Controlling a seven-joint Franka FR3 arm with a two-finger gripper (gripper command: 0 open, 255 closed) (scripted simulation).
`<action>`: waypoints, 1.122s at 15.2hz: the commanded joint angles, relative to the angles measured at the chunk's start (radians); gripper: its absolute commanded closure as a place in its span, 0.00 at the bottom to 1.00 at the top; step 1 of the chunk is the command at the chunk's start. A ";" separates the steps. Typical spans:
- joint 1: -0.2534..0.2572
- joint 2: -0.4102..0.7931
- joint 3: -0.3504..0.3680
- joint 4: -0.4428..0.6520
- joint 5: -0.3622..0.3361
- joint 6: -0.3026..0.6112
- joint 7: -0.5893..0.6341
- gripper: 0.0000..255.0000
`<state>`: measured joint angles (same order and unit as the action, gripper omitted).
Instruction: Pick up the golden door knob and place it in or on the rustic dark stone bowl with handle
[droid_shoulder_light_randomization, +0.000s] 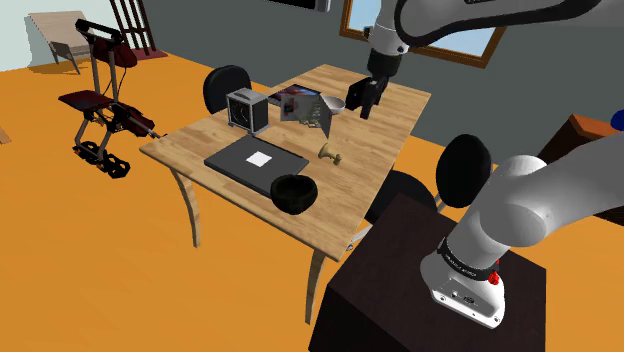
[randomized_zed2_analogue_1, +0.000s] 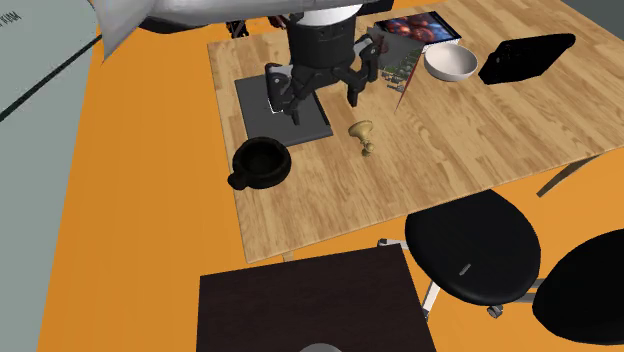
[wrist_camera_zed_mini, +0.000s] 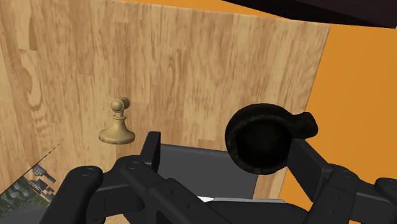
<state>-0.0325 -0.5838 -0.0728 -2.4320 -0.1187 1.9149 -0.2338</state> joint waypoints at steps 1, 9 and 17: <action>-0.007 0.069 -0.022 0.007 -0.004 0.060 -0.015 0.00; -0.030 0.341 -0.101 0.054 0.008 0.272 -0.084 0.00; -0.054 0.647 -0.155 0.182 0.090 0.429 -0.185 0.00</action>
<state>-0.0835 0.0245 -0.2240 -2.2749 -0.0424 2.3332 -0.4066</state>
